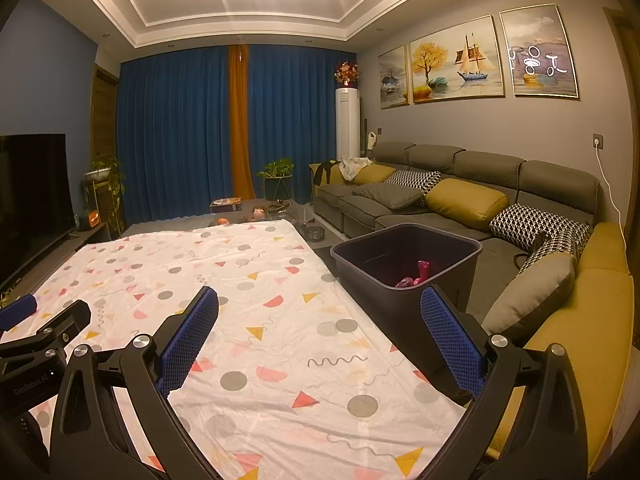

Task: Collect trash

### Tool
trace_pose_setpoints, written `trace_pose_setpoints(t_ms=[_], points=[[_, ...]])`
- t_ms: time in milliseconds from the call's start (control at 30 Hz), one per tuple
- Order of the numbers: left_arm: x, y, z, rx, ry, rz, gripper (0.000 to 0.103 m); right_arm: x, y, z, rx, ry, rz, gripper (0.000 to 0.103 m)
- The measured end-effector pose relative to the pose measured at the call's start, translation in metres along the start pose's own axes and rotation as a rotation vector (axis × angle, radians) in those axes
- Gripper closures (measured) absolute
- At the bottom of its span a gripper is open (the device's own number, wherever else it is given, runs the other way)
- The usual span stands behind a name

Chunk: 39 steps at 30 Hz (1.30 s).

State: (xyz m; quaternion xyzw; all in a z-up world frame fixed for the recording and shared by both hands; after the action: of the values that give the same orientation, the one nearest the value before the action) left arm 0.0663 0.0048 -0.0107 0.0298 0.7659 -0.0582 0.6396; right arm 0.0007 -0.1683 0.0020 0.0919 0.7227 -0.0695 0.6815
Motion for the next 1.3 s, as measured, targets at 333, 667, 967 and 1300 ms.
trace_pose_setpoints(t_ms=[333,667,967,1300], points=[[-0.0001,-0.0001,0.0001,0.001,-0.001,0.001,0.006,-0.0012,0.0000,-0.0001,0.001,-0.002,0.003,0.006],[0.0009,-0.0009,0.0001,0.003,-0.001,0.002,0.006,-0.0020,-0.0009,-0.0008,0.000,-0.005,0.006,0.006],[0.0006,-0.0001,0.0003,0.002,-0.001,0.001,0.006,-0.0017,-0.0013,-0.0012,0.000,-0.007,0.005,0.006],[0.0017,-0.0019,-0.0004,0.005,-0.001,0.000,0.006,-0.0010,-0.0018,-0.0013,0.001,-0.007,0.008,0.006]])
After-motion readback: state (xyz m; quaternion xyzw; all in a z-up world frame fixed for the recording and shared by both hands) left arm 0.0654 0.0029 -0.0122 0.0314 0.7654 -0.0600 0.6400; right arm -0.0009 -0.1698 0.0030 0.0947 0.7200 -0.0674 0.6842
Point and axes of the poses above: each gripper's, at about its wrist camera, not at the fingertips, and z roughly the way its jaws point, y to its left, x to its underside, the point moved 1 cm from there along z, roughly the way its jaws point, and after that the axes turned 14 degrees about -y, right-handed, at the moved point
